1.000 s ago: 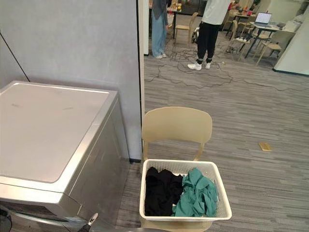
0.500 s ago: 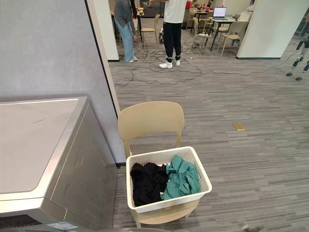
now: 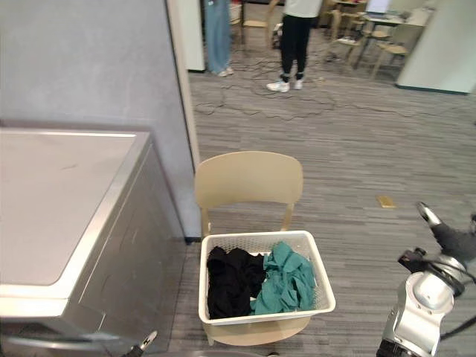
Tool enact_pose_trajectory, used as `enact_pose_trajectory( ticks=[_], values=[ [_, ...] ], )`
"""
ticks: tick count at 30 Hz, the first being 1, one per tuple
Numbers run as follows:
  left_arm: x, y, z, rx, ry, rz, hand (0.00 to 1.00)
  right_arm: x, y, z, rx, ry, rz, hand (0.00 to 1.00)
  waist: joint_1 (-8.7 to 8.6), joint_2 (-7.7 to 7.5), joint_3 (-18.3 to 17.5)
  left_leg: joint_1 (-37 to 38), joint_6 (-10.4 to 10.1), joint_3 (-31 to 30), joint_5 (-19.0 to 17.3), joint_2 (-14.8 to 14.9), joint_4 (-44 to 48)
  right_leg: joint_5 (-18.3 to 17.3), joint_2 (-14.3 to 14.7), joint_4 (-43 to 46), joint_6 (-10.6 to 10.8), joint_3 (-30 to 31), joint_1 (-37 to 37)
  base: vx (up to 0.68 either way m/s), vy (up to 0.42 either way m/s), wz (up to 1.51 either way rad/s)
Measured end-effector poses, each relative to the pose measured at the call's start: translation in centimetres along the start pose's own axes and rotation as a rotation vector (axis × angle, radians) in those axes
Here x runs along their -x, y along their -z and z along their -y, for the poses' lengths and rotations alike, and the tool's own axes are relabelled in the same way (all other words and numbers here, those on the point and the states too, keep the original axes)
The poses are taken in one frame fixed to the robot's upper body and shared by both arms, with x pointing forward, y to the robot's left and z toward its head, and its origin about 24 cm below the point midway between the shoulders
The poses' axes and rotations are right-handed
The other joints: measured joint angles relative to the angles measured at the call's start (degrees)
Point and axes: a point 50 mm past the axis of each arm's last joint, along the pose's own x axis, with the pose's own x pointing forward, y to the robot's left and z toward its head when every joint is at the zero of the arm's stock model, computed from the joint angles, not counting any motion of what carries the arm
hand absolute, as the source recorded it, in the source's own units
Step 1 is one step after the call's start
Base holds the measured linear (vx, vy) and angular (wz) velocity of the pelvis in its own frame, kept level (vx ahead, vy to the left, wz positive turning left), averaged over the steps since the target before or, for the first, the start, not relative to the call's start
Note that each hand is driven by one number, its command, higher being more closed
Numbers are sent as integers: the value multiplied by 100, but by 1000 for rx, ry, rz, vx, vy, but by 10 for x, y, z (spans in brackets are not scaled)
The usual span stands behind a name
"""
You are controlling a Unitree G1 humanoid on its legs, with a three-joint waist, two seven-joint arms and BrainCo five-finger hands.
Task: Pick up the laundry basket with both hands and put the clothes into the washing machine.
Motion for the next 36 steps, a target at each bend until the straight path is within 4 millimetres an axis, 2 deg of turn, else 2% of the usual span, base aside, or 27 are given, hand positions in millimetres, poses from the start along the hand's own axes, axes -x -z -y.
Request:
enact_pose_trajectory(
  ticks=[1,3,4,6,7,9,12,14,17,21,27,32,36],
  values=[
    [-1,-4,2,-10,7,11,0,-3,-4,-7,-6,-32,18,0,2,4,66,-31,4,-60,30,-4,-14,1,-10,0,-1,-57,0,-40,-24,59],
    [-3,-17,13,-34,40,48,0,-8,-13,-38,-34,-185,56,0,137,33,286,-126,-48,-233,109,-7,-32,2,-14,-1,-3,-181,-3,-80,-39,35],
    [-3,-19,14,-38,43,52,0,-7,-14,-47,-43,-227,60,0,162,50,328,-134,-50,-257,116,-2,-29,2,-9,0,-3,-203,-3,-75,-40,23],
    [-4,-25,18,-73,59,70,0,1,-12,-85,-55,-415,44,0,188,97,449,-203,-42,-300,154,-5,-28,10,-24,-5,-14,-285,-7,-43,-18,17],
    [-4,-27,19,-83,64,79,0,3,-9,-92,-51,-462,30,0,202,98,492,-207,-38,-300,161,-9,-24,15,-28,-6,-18,-289,-7,-38,-1,8],
    [-4,-36,24,-116,80,105,0,13,7,-108,-20,-584,-36,0,302,92,630,-230,-31,-310,181,-36,-17,29,-56,-31,-12,-305,-8,-30,7,6],
    [-5,-43,25,-149,89,128,0,28,31,-123,16,-716,-136,0,304,91,769,-262,-29,-321,184,-88,25,49,-104,-40,-2,-321,-39,5,10,3],
    [-6,-54,28,-187,100,156,0,48,52,-135,87,-885,-221,0,302,81,1023,-309,-29,-306,184,-103,71,98,-112,-64,2,-312,-59,-13,5,-3],
    [-6,-59,31,-195,108,171,0,65,69,-146,155,-1008,-293,0,299,90,1177,-336,-29,-269,184,-109,95,182,-109,-142,6,-275,-70,-22,-1,-7],
    [-6,-70,35,-226,113,202,0,71,82,-155,241,-1064,-346,0,302,91,1451,-368,-29,-257,184,-132,204,231,-120,-125,1,-254,-71,-54,1,-2],
    [-6,-97,41,-201,83,285,0,57,78,-187,300,-1024,-336,0,326,126,1989,-705,-113,-196,302,-99,375,325,-82,99,-80,-115,-485,-135,-27,-7],
    [-5,-108,44,-184,62,318,0,61,82,-192,338,-1008,-361,0,452,143,2163,-830,-182,-242,390,-20,385,364,5,193,-131,-121,-615,-114,-57,2],
    [-4,-120,45,-157,57,346,0,50,82,-198,380,-990,-375,0,469,152,2485,-957,-211,-308,457,-26,345,373,4,221,-144,-145,-673,-144,-37,8]
  ],
)
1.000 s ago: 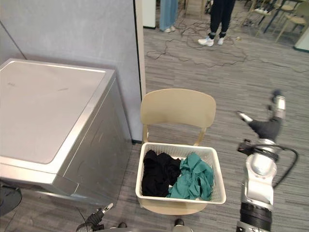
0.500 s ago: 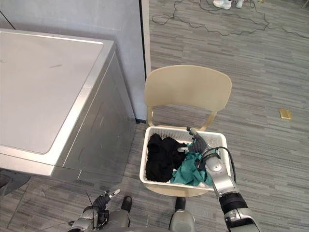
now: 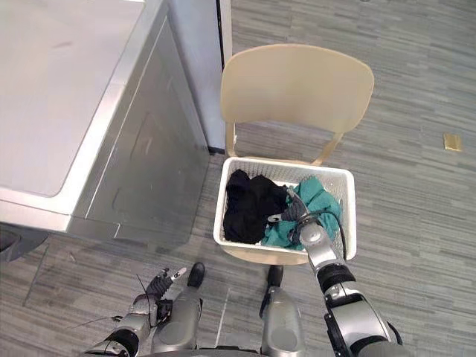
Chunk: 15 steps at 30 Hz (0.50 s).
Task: Pick up the laundry basket with both hands and put the clothes into the washing machine.
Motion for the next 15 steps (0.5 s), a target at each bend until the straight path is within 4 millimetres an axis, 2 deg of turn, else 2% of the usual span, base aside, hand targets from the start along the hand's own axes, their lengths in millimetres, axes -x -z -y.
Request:
enact_pose_trajectory(
  ticks=[4,10,11,15],
  values=[
    [-1,-8,-1,31,-21,26,0,-12,-22,14,-6,63,24,0,111,-4,88,-181,-10,-118,236,13,-172,24,-4,95,-34,-69,-297,-41,-36,11],
    [-3,-17,1,68,-36,53,0,-19,-37,22,-22,111,36,0,348,-4,102,-452,-51,-321,283,17,-124,21,8,168,-46,-160,-442,16,-31,15],
    [-4,-20,1,75,-37,60,0,-20,-41,22,-23,112,47,0,430,-6,104,-557,-51,-353,282,-4,-66,5,-4,220,-48,-168,-535,-24,-17,9],
    [-5,-28,2,96,-55,79,0,-24,-44,25,-19,129,25,0,494,-28,124,-882,-54,-595,279,-45,131,-124,-35,440,-61,-343,-721,-35,-22,26]
  ],
)
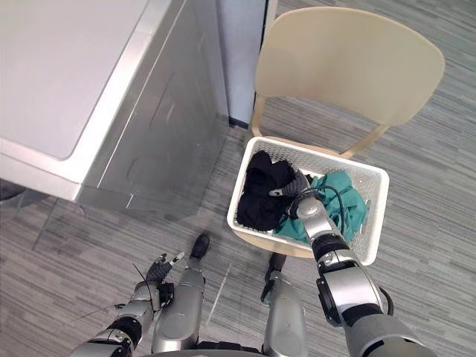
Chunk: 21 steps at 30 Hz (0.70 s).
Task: Pick up the laundry basket with both hands and put the clothes into the washing machine.
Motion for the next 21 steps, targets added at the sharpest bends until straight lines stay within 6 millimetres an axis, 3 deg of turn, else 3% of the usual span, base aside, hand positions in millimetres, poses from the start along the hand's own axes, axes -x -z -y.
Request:
enact_pose_trajectory(
  ticks=[8,12,14,15,19,21],
  values=[
    [-6,-30,12,130,-22,62,0,-4,-11,14,-39,83,21,0,281,-66,92,-913,-34,-360,5,-214,447,-511,-320,1040,-15,-389,-826,-53,-42,32],
    [-7,-53,21,214,-16,120,0,-6,-19,18,-36,110,41,0,286,-130,126,-1512,-59,-411,-84,-354,1024,-606,-445,1372,-38,-550,-1183,-28,6,20],
    [-6,-68,29,263,4,159,0,-8,-29,25,-17,128,67,0,314,-156,139,-1946,-35,-391,-293,-374,1515,-621,-468,1552,-39,-546,-1457,-80,44,-5],
    [-6,-71,31,279,9,166,0,-9,-32,27,-3,133,74,100,319,-157,139,-2053,-14,-373,-341,-374,1626,-626,-473,1597,-38,-545,-1523,-106,55,-10],
    [-5,-80,38,293,29,196,0,-9,-30,35,94,180,75,100,345,-163,140,-2435,3,-11,-390,-254,1882,-740,-559,1800,2,-589,-1757,-90,30,8],
    [-5,-81,38,310,28,197,0,-9,-28,45,143,211,69,100,455,-162,140,-2497,2,64,-387,-193,1919,-763,-585,1877,3,-580,-1820,-25,-4,2]
  ],
)
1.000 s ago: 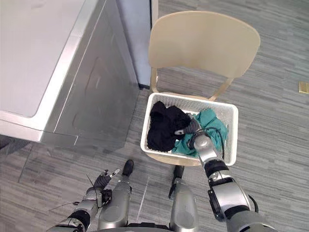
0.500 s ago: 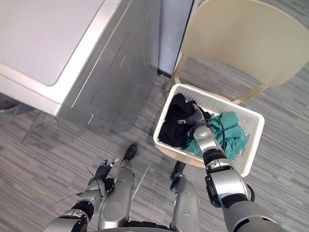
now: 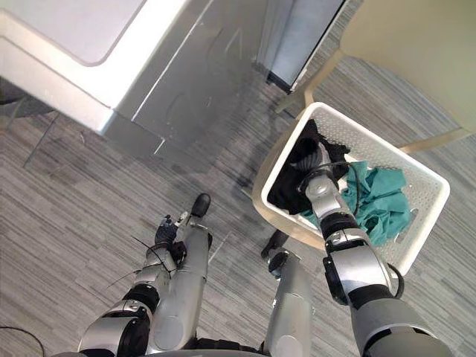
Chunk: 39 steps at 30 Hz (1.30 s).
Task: Pick up the laundry basket with both hands and put the clothes into the washing machine.
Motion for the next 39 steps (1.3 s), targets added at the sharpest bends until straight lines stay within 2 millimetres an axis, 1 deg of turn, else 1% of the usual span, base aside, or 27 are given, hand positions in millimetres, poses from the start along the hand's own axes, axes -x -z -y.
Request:
enact_pose_trajectory(
  ticks=[4,6,8,10,13,14,16,17,18,19,20,21,22,23,24,26,28,29,30,31,32,33,34,35,36,37,39],
  values=[
    [1,2,2,29,0,-11,0,1,4,0,37,-3,1,100,118,0,-1,12,-33,-5,38,15,-23,-16,17,39,-8,-28,-10,20,-3,-1],
    [1,2,2,51,-3,-14,0,4,9,-5,27,-16,-16,100,146,0,-1,30,-28,-15,64,23,-40,-41,22,54,14,-43,5,63,-17,3],
    [1,3,1,90,-13,-21,0,10,19,-16,11,-43,-44,100,146,0,-1,96,-35,-24,108,26,-98,-64,16,43,11,-73,77,83,-23,11],
    [2,9,-5,143,-39,-49,0,20,34,-33,-41,-89,-100,100,145,-1,-2,394,-46,-2,166,44,-240,-80,-3,-32,-1,-107,363,155,-42,14],
    [5,18,-13,157,-65,-74,0,34,56,-50,-138,-135,-206,100,170,0,-5,805,-40,104,177,105,-405,-94,3,-159,-6,-117,735,139,-35,2],
    [6,23,-17,166,-76,-86,0,39,64,-54,-193,-135,-245,100,167,6,-8,940,-39,128,177,112,-477,-98,2,-203,-3,-119,845,94,-24,0],
    [8,28,-24,164,-94,-97,0,44,79,-52,-310,-97,-318,100,165,27,-20,1183,-23,168,222,113,-664,-106,-20,-293,2,-134,1048,105,-26,7],
    [11,35,-31,171,-115,-116,0,51,95,-45,-445,-25,-395,100,149,29,-21,1431,11,230,289,110,-883,-109,-61,-368,10,-140,1227,98,-25,8],
    [11,37,-36,175,-129,-122,0,54,101,-42,-511,14,-421,100,142,28,-22,1547,17,263,322,110,-984,-109,-75,-399,11,-132,1301,84,-19,7],
    [15,45,-41,180,-146,-145,0,60,114,-31,-623,105,-457,100,128,36,-34,1795,19,307,395,113,-1200,-105,-91,-492,20,-132,1482,49,-12,3],
    [17,48,-47,177,-160,-151,0,63,119,-26,-681,153,-471,100,123,32,-59,1906,37,330,431,120,-1306,-99,-94,-542,30,-135,1570,60,-18,6],
    [22,58,-58,201,-199,-177,0,71,131,-14,-790,254,-489,100,97,25,-223,2070,51,349,503,129,-1522,-91,-97,-636,44,-157,1678,52,-22,4],
    [25,65,-64,216,-223,-195,0,77,138,-6,-828,308,-495,100,65,24,-370,2122,49,361,545,137,-1635,-85,-98,-686,55,-170,1705,111,-42,7],
    [36,81,-82,250,-287,-237,0,87,150,10,-878,410,-494,100,-23,27,-669,2340,82,399,621,155,-1888,-75,-101,-829,85,-229,1872,110,-41,2],
    [40,86,-90,263,-314,-252,0,90,152,16,-891,444,-485,100,-46,32,-771,2458,84,430,628,165,-1977,-75,-99,-889,97,-236,1971,144,-45,-1],
    [54,101,-115,329,-412,-283,0,108,162,42,-897,575,-437,100,-115,40,-1238,2775,88,501,631,192,-2175,-98,-89,-1079,154,-268,2263,117,-30,-1],
    [61,105,-129,383,-473,-277,0,116,159,61,-886,650,-377,100,-165,46,-1468,2972,88,560,630,212,-2253,-107,-68,-1196,182,-294,2484,101,-35,2],
    [66,103,-142,433,-524,-246,0,124,152,80,-872,721,-304,100,-196,60,-1686,3140,88,660,630,235,-2302,-99,-35,-1337,207,-309,2683,76,-32,-1],
    [67,100,-147,457,-545,-225,0,127,149,87,-862,745,-270,100,-190,69,-1785,3207,89,697,629,256,-2345,-95,-10,-1391,213,-306,2746,75,-44,-9],
    [70,90,-161,512,-591,-155,0,133,139,101,-846,792,-197,100,-190,79,-1992,3296,90,753,627,297,-2398,-82,40,-1507,226,-303,2835,46,-39,-11],
    [71,82,-169,534,-614,-109,0,136,133,106,-844,817,-158,100,-196,86,-2066,3349,94,777,624,316,-2420,-77,67,-1551,226,-301,2875,47,-59,-13],
    [74,63,-185,570,-656,3,0,142,121,115,-842,859,-80,100,-198,86,-2208,3415,104,841,614,350,-2429,-76,112,-1614,225,-290,2926,35,-50,-9],
    [80,38,-200,594,-695,137,0,150,109,123,-815,892,-11,100,-196,97,-2317,3484,111,897,608,373,-2431,-72,146,-1690,220,-293,3024,27,-48,-7],
    [83,25,-205,592,-713,200,0,153,105,126,-804,904,15,100,-195,106,-2356,3519,114,901,600,383,-2435,-71,160,-1717,218,-297,3067,44,-45,-2],
    [96,-9,-218,564,-764,373,0,161,94,131,-788,927,80,100,-199,130,-2480,3599,113,902,554,410,-2437,-59,210,-1809,218,-314,3189,33,-37,0],
    [111,-42,-224,549,-797,545,0,168,86,134,-771,941,132,100,-200,154,-2590,3659,128,907,511,412,-2431,-34,248,-1906,216,-328,3294,33,-30,-1],
    [133,-81,-223,504,-814,753,0,174,75,138,-772,949,202,100,-207,194,-2669,3753,137,935,487,415,-2429,9,267,-2012,227,-319,3415,10,-3,-3]
  ],
)
